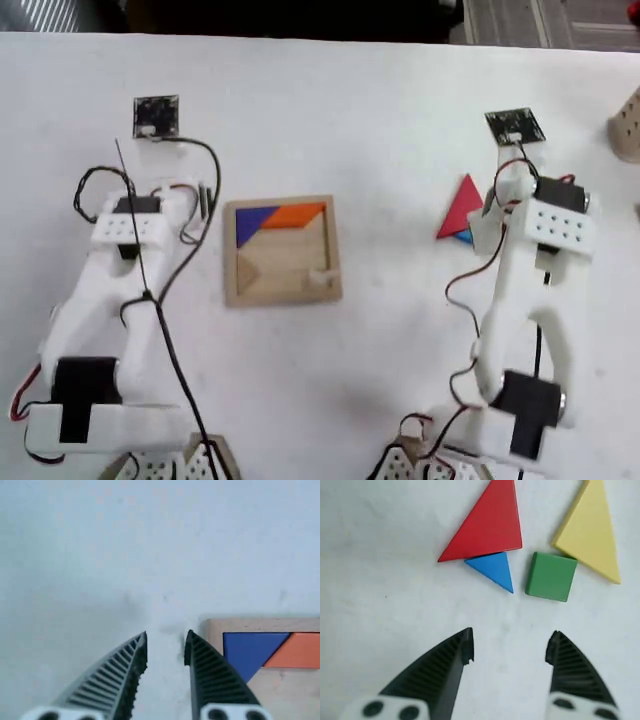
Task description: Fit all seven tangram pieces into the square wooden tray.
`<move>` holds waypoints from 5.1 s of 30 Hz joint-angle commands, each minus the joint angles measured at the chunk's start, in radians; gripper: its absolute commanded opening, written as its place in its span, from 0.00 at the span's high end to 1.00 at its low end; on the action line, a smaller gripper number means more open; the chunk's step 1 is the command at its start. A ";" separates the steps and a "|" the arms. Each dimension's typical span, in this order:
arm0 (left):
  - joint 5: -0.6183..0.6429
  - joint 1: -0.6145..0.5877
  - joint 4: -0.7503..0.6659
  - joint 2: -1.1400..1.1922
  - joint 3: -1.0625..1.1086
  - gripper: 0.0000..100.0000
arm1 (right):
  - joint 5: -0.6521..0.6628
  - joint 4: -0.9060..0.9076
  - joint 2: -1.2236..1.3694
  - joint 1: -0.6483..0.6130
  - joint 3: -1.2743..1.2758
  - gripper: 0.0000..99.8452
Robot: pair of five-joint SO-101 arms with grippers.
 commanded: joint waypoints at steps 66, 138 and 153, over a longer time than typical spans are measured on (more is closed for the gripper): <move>-0.094 0.031 -0.092 0.028 -0.041 0.86 | 0.072 0.453 0.734 0.096 -1.037 0.97; -0.098 -0.012 -0.086 0.028 -0.064 0.86 | -0.253 0.450 0.117 -0.671 -0.417 0.98; -0.100 0.018 -0.069 0.022 -0.035 0.86 | -0.153 0.236 -0.433 -0.246 0.290 0.98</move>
